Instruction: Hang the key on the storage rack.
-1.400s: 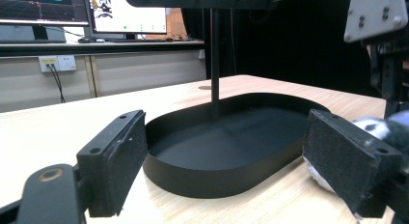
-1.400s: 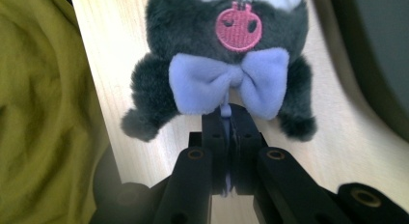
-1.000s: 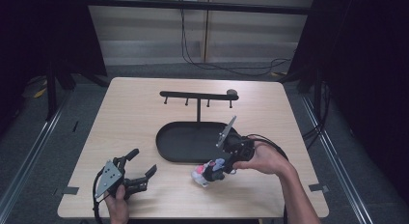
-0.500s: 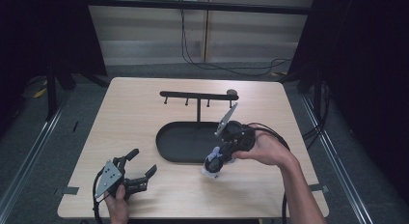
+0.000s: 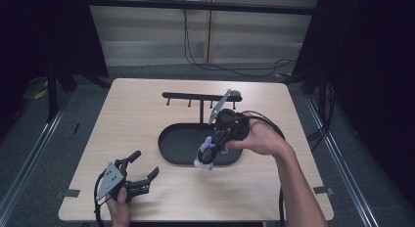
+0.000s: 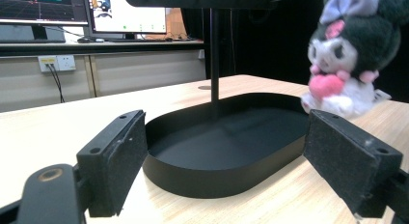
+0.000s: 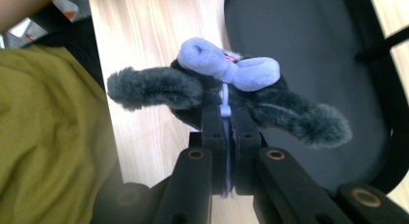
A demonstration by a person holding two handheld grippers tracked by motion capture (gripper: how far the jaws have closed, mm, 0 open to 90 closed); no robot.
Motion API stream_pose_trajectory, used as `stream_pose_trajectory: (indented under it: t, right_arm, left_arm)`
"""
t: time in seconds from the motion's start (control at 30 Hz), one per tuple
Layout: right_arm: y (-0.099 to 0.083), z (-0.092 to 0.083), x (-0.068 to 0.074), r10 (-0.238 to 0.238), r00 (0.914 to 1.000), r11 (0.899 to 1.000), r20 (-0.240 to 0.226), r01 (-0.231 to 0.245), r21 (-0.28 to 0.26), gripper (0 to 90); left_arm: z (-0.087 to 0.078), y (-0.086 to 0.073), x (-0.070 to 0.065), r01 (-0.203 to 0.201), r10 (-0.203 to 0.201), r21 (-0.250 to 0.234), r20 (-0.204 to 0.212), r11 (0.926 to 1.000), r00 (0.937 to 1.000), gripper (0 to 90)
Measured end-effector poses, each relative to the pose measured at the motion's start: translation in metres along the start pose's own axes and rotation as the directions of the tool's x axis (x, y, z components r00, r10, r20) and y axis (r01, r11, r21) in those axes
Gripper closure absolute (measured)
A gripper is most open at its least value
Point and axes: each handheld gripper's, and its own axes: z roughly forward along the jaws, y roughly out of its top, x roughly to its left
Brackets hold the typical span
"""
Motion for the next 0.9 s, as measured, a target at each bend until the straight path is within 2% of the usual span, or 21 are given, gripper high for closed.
stream_pose_trajectory:
  t: [0.27, 0.53, 0.6, 0.63, 0.9]
  right_arm:
    - [0.024, -0.006, -0.01, -0.02, 0.9998, 1.0, 0.007, 0.02, -0.016, 87.2]
    - [0.035, 0.002, -0.027, 0.01, 0.9999, 1.0, -0.008, -0.01, 0.009, 87.2]
    - [0.037, 0.003, -0.03, 0.018, 0.9998, 1.0, 0.008, -0.018, 0.018, 87.2]
    - [0.038, 0.003, -0.032, 0.022, 0.9997, 1.0, 0.001, -0.022, 0.02, 87.2]
    - [0.044, -0.004, -0.046, 0.046, 0.9988, 0.999, 0.017, -0.046, -0.006, 87.2]
  left_arm:
    - [0.0, 0.0, 0.0, -0.001, 0.001, -0.001, -0.003, 1.0, 1.0, 15.4]
    - [0.0, 0.0, 0.0, 0.0, 0.0, -0.001, -0.001, 1.0, 1.0, 15.4]
    - [0.0, 0.0, -0.001, 0.0, 0.0, -0.004, -0.002, 1.0, 1.0, 15.4]
    - [0.0, 0.0, -0.001, -0.002, 0.002, -0.004, -0.002, 1.0, 1.0, 15.4]
    - [0.0, 0.0, -0.001, 0.002, -0.002, -0.007, -0.003, 1.0, 1.0, 15.4]
